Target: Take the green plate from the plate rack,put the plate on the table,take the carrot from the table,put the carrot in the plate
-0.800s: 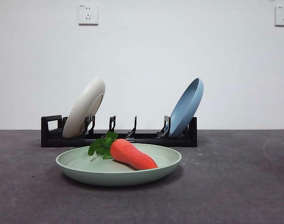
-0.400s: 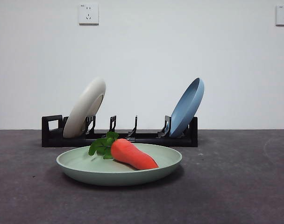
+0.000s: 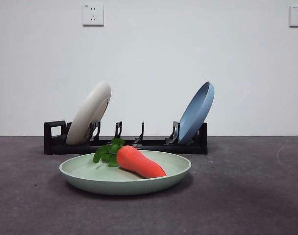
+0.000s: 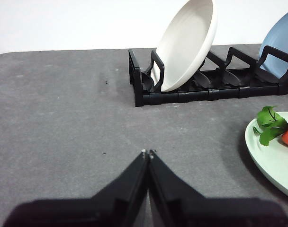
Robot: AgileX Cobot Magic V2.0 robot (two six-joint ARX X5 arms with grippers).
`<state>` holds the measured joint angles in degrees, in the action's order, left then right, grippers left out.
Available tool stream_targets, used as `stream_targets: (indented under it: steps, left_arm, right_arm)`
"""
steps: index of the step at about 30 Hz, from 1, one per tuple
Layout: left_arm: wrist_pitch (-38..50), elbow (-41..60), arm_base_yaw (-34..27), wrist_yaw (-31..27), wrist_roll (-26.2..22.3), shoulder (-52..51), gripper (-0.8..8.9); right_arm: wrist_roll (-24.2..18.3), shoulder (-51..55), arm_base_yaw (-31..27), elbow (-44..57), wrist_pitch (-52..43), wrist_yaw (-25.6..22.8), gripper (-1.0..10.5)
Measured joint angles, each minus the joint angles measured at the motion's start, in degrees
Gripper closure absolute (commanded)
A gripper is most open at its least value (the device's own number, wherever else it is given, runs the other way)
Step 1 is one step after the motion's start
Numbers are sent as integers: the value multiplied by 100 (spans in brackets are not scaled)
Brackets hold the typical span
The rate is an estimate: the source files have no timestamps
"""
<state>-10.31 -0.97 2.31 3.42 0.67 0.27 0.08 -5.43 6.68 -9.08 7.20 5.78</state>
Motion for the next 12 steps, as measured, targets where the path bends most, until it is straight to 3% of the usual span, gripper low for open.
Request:
stream_targets:
  steps: [12]
  left_arm:
    - [-2, 0, 0, 0, 0, 0, 817]
  right_arm:
    - [417, 518, -28, 831, 181, -28, 945]
